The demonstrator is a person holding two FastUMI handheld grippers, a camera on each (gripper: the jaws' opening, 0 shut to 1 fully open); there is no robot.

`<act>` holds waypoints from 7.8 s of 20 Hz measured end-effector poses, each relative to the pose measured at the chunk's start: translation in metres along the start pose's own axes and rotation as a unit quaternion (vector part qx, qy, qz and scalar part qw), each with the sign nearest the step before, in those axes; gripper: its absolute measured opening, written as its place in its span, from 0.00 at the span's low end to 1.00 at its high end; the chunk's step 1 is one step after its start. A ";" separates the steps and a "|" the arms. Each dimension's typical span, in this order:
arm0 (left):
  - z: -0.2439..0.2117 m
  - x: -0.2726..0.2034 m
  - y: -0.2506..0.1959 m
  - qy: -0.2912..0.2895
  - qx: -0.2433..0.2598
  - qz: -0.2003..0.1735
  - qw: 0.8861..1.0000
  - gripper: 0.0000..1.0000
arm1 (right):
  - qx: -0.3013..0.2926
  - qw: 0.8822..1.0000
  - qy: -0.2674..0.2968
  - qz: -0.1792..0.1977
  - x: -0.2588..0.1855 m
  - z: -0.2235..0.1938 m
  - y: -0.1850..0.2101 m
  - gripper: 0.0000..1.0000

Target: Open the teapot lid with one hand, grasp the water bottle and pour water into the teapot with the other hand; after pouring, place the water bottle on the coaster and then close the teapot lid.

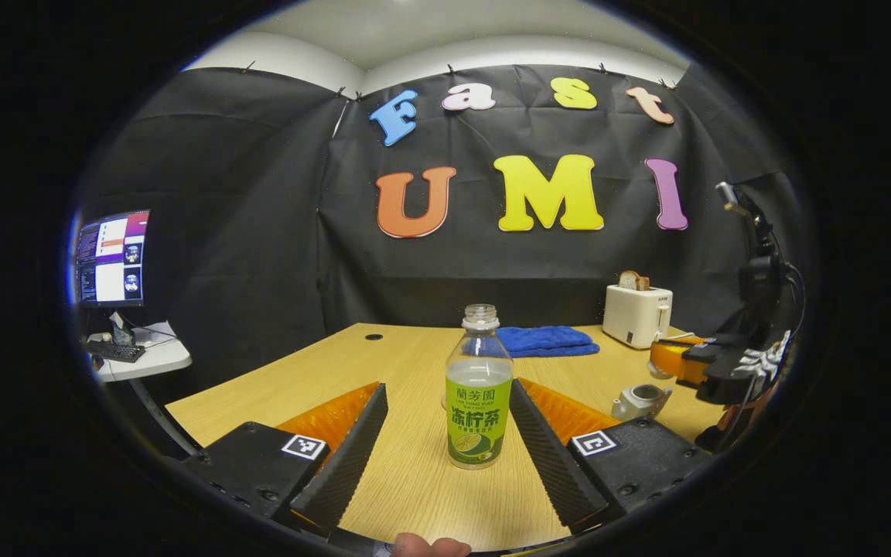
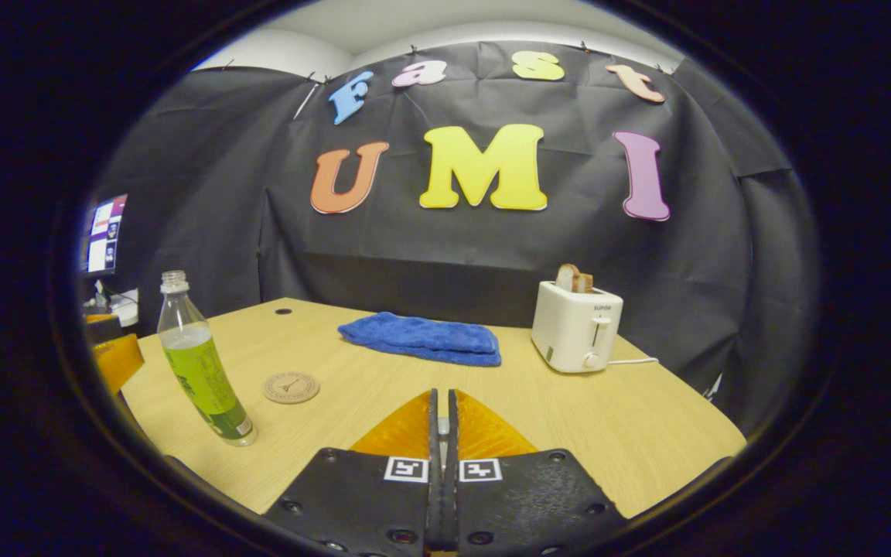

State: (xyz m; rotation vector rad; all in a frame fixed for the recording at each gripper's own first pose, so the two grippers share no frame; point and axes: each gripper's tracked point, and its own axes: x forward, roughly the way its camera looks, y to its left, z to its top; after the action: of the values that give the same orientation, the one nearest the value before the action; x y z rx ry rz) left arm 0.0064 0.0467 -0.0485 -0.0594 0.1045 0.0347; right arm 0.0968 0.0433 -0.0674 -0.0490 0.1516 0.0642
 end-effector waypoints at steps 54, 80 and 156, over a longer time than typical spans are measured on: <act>-0.030 0.080 -0.053 0.097 0.492 0.006 0.865 0.75 | -0.025 0.999 0.027 -0.012 -0.049 -0.020 -0.115 0.00; -0.028 0.089 -0.125 0.075 0.783 -0.020 0.618 0.74 | -0.001 0.999 0.041 -0.015 -0.054 -0.052 -0.158 0.00; -0.009 0.099 -0.060 0.033 0.204 -0.063 0.976 0.74 | -0.006 0.999 0.036 -0.022 -0.064 -0.022 -0.122 0.02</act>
State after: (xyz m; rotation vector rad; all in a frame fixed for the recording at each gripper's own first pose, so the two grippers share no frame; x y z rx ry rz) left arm 0.1058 -0.0107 -0.0648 0.3438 0.1728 -0.1165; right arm 0.0383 -0.0838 -0.0737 -0.0664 0.2225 0.0190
